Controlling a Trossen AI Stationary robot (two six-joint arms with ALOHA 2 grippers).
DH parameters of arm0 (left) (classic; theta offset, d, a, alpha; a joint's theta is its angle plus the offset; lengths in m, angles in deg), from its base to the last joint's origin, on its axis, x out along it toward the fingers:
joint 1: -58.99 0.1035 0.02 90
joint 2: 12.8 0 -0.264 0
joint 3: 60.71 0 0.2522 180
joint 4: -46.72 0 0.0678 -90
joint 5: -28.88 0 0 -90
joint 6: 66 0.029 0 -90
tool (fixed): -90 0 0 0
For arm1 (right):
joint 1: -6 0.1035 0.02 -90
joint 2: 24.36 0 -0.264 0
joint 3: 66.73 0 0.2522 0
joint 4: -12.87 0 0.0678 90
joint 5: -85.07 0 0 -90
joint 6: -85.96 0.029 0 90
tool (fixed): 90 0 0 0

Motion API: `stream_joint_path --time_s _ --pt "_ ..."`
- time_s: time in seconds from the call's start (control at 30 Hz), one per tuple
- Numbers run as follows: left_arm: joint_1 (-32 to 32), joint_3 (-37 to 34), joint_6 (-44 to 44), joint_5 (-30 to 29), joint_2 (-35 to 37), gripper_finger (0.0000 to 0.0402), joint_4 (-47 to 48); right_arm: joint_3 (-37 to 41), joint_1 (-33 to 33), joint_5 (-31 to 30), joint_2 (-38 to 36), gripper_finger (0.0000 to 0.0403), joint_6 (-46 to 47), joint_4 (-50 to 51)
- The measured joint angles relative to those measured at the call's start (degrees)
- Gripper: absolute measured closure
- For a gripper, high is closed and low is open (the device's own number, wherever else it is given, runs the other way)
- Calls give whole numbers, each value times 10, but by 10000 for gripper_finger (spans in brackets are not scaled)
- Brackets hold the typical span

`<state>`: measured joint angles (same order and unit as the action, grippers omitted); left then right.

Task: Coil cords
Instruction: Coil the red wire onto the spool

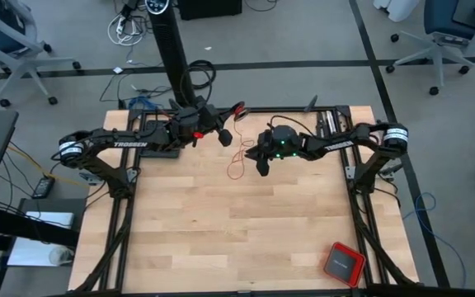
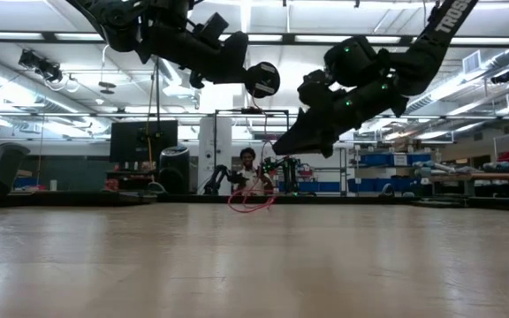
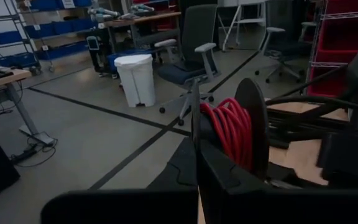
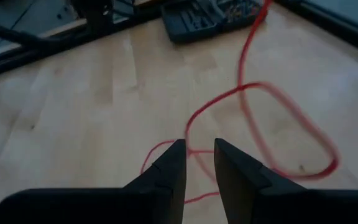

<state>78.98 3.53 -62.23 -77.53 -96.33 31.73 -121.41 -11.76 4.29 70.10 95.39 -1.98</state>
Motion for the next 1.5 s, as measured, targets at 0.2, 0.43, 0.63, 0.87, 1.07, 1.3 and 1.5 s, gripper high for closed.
stream_joint_path --time_s 0.2,0.43,0.63,0.87,1.07,1.3,1.5 --pt "-2 0 0 0 0 401 -2 -1 0 -2 33 321 1 -53" --pt "-2 0 0 0 0 401 -1 -1 4 0 73 321 6 -99" --pt "-2 0 0 0 0 401 -1 0 5 26 85 321 10 -135" --pt "-2 0 -5 0 0 401 -3 0 5 24 86 321 10 -158" --pt "-2 0 -13 0 0 401 -8 0 6 13 86 321 10 -179" --pt "-2 0 -15 0 0 401 -16 0 6 -23 86 327 8 -187" --pt "-2 0 -28 3 0 401 -23 -1 6 -50 86 329 7 -203"
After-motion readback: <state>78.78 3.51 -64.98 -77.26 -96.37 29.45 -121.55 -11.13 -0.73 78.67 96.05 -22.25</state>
